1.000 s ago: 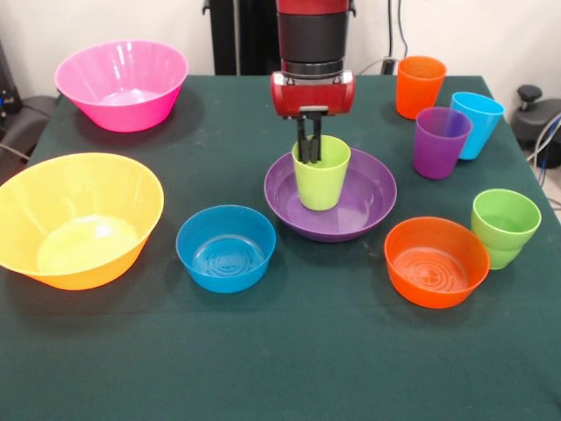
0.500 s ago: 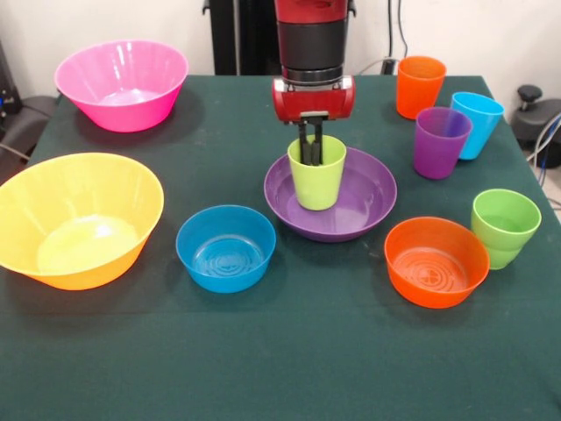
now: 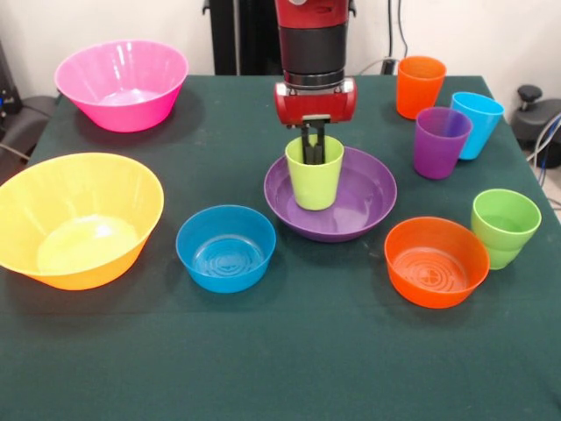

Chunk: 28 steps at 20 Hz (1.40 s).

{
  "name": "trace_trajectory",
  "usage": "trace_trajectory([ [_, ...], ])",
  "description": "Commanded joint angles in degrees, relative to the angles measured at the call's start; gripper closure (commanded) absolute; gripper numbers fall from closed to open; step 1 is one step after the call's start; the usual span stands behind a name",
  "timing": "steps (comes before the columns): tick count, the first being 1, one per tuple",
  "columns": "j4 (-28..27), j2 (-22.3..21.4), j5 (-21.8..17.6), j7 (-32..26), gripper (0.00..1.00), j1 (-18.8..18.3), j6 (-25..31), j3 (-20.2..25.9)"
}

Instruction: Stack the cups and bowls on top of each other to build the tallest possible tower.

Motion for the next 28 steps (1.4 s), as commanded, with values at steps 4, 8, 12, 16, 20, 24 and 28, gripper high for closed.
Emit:
trace_trajectory([
  [4, -7.5, 2.2, 4.3, -14.8, 1.00, -1.1, 8.9, 10.8],
  [8, -7.2, 1.9, 5.2, -16.1, 1.00, -1.2, 10.3, 10.9],
  [12, -7.2, 1.8, 5.8, -16.9, 1.00, -1.2, 12.2, 11.3],
  [16, -6.9, 1.1, 7.1, -18.3, 1.00, -1.4, 13.5, 11.8],
  [20, -7.0, 0.6, 8.4, -19.1, 1.00, -1.9, 13.0, 12.5],
  [24, -7.1, 0.5, 8.5, -19.2, 1.00, -1.9, 12.9, 12.8],
  [28, -7.2, 0.3, 8.0, -18.8, 1.00, -2.0, 12.5, 12.9],
])
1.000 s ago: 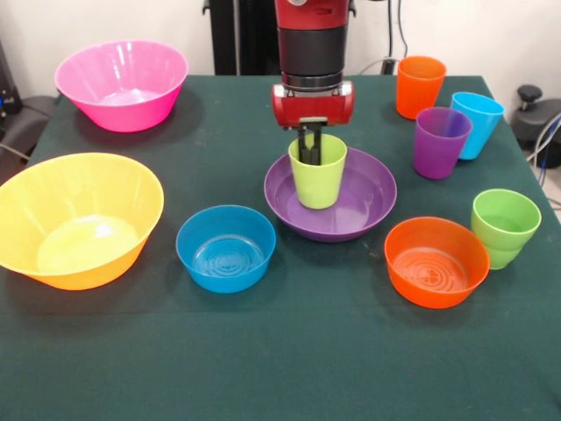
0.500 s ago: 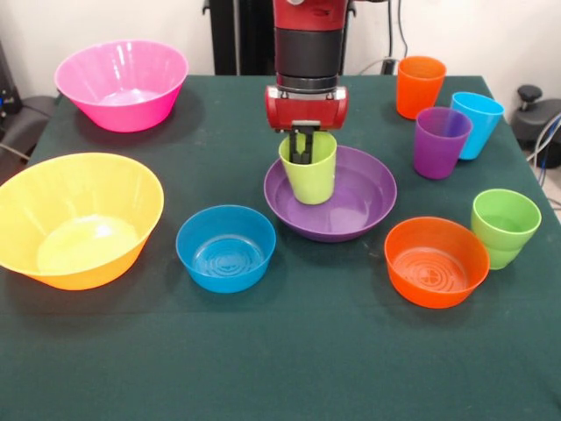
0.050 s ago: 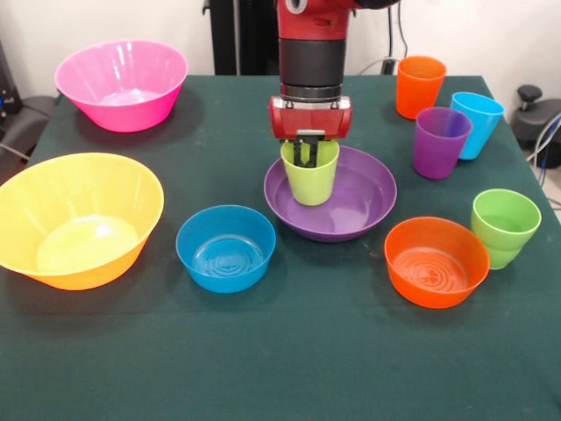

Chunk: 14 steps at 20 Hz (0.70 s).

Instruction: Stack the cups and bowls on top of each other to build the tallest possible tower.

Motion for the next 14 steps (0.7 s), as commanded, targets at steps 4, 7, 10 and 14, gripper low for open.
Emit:
trace_trajectory([
  [4, -7.1, 0.5, 2.7, -10.9, 1.00, -1.8, 3.8, 11.1],
  [7, -7.2, 0.7, 2.1, -10.0, 1.00, -1.4, 3.9, 10.9],
  [10, -7.1, 0.7, 2.3, -10.1, 1.00, -1.4, 4.0, 11.0],
  [14, -7.3, 0.8, 2.1, -9.5, 1.00, -1.4, 3.8, 11.2],
])
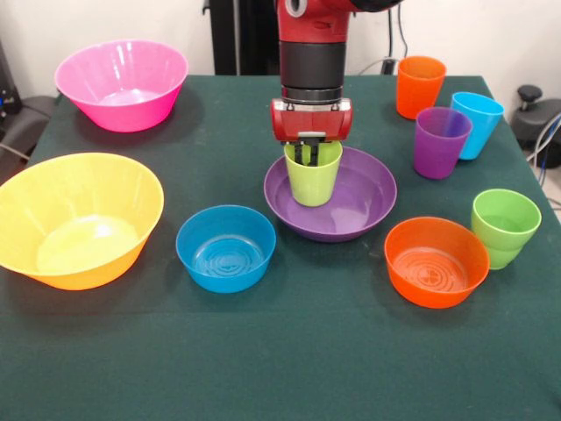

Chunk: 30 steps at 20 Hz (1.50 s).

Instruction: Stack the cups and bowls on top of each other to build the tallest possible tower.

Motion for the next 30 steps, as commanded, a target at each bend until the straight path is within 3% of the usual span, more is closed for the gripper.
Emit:
trace_trajectory([
  [1, -7.3, 0.8, 1.6, -8.9, 1.00, -1.3, 3.5, 11.1],
  [7, -7.9, 0.9, -1.0, -5.3, 1.00, -0.9, 0.8, 11.7],
  [30, -8.4, -0.8, -4.3, -3.1, 1.00, -1.6, -4.0, 14.7],
])
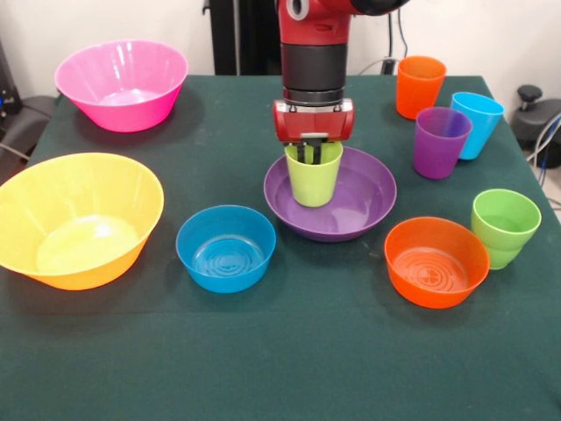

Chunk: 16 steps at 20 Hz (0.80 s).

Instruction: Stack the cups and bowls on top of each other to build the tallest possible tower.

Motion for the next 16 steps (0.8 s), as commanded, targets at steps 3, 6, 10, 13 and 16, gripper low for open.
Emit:
trace_trajectory([
  [3, -8.1, -0.3, -2.5, -3.8, 1.00, -1.8, -4.8, 14.2],
  [6, -8.2, -0.6, -3.1, -4.4, 1.00, -2.2, -5.5, 14.9],
  [10, -8.6, -0.7, -4.9, -4.1, 1.00, -2.3, -6.3, 15.5],
  [13, -8.6, -1.1, -5.1, -4.4, 1.00, -2.5, -6.2, 15.9],
  [16, -8.7, -1.3, -5.1, -4.6, 1.00, -2.6, -6.0, 16.2],
])
